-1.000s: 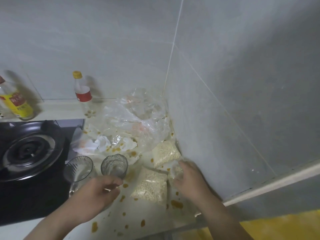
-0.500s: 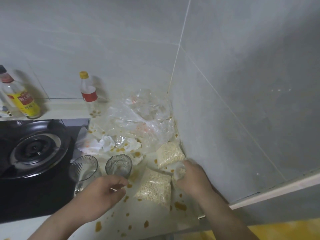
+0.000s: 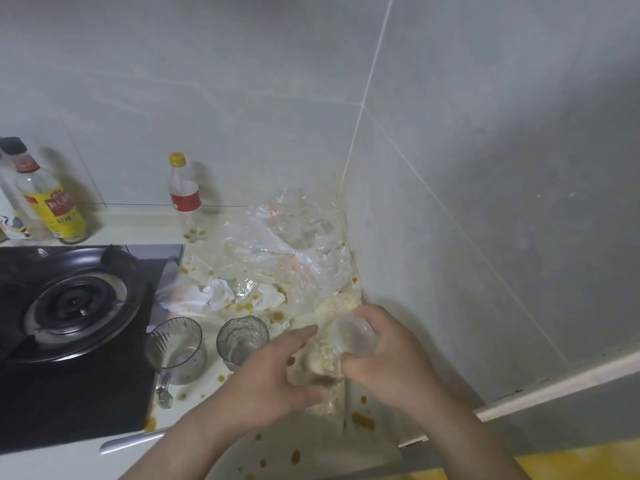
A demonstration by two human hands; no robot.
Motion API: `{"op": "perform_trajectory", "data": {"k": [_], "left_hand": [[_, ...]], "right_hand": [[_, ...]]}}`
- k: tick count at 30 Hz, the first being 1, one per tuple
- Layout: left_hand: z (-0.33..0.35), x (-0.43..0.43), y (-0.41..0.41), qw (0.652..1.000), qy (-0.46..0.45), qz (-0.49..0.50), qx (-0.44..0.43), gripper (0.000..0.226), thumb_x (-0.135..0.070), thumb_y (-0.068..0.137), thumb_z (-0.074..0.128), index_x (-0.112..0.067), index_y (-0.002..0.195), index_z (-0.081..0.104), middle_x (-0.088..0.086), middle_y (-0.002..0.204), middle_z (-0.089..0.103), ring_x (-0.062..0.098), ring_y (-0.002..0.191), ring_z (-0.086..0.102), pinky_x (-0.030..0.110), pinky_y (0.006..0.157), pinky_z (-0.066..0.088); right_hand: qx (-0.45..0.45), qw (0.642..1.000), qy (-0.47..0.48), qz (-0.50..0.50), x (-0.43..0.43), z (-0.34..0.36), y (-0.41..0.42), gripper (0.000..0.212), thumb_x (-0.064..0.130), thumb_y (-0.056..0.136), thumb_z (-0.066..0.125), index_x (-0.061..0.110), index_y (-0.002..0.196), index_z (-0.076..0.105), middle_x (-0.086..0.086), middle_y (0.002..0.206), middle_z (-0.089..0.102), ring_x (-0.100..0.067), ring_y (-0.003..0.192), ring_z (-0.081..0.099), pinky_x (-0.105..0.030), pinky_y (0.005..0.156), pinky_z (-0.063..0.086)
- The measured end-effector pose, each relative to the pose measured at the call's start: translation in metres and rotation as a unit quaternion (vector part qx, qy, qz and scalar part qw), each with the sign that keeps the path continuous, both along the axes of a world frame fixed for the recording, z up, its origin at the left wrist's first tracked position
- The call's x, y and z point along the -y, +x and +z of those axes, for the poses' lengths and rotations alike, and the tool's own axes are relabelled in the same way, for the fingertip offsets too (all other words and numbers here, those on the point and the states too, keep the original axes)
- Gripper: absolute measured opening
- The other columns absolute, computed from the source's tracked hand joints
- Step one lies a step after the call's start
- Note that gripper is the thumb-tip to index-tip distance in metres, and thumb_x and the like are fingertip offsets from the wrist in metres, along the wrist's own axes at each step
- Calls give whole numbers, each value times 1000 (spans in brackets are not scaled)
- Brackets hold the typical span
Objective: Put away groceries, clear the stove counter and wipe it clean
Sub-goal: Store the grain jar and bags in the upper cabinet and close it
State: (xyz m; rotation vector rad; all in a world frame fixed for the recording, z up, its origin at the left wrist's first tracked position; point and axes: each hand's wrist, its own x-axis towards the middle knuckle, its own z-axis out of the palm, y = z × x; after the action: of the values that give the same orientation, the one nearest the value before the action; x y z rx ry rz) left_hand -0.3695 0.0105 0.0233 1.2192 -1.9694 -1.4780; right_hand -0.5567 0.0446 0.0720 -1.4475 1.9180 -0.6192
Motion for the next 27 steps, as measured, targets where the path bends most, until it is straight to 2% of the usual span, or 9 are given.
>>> {"op": "perform_trajectory", "data": {"k": [3,5,7,12,15,17,19,23,27], "left_hand": [[16,3,-1,998,-10,13,-60,62,-19,64,85,-44,115,59,-13,105,68,8,83,66,28,82,54],[23,6,3,996,-23,41,-81,55,-16,63,85,-41,107,65,-4,98,70,30,81,66,43,77,56],[24,7,9,994,-31,45,-93,54,-21,61,84,-39,109,66,-1,98,71,36,84,66,50,76,55],[24,-3,17,990,-50,102,-80,60,-34,53,85,-38,110,65,2,91,71,30,78,65,50,73,55],[34,-7,24,987,-72,115,-85,57,-24,55,87,-41,104,65,-9,93,72,6,77,67,30,79,55],[46,-12,31,985,-84,119,-97,55,-4,59,85,-41,95,68,-12,88,73,2,75,68,12,68,50],[58,-15,39,981,-78,132,-118,51,6,59,83,-30,92,72,-10,90,74,5,83,69,8,68,48],[81,-15,59,969,-109,152,-163,48,-23,51,83,-32,97,73,-5,95,74,8,92,69,13,80,49],[106,-14,78,951,-133,191,-205,49,-30,49,81,-31,97,72,5,91,74,16,82,70,25,67,54]], "right_hand": [[55,998,-20,19,2,15,13,53,31,60,69,45,108,52,19,102,62,-1,90,62,-27,80,55],[72,997,-29,25,4,19,17,53,37,58,70,44,109,54,18,102,63,-2,86,64,-30,80,56],[70,997,-29,20,5,22,19,60,52,53,72,43,110,57,18,103,62,-2,86,65,-30,80,56],[-49,998,-48,5,8,28,32,71,79,43,63,32,96,57,14,94,61,-2,82,60,-28,72,53],[-93,993,-56,40,7,40,38,68,84,48,52,32,91,51,16,91,56,0,81,55,-24,68,48],[-57,994,-64,72,7,47,37,76,86,54,40,37,111,51,22,106,53,3,91,53,-22,78,45],[26,992,-95,85,5,53,36,76,83,60,34,43,123,50,25,115,53,7,95,53,-18,82,43],[131,972,-169,101,5,66,38,47,69,65,50,52,108,59,20,104,60,-1,96,59,-17,81,50],[128,957,-226,126,8,81,49,42,63,67,57,54,107,58,24,106,59,-8,96,61,-29,85,53]]}}
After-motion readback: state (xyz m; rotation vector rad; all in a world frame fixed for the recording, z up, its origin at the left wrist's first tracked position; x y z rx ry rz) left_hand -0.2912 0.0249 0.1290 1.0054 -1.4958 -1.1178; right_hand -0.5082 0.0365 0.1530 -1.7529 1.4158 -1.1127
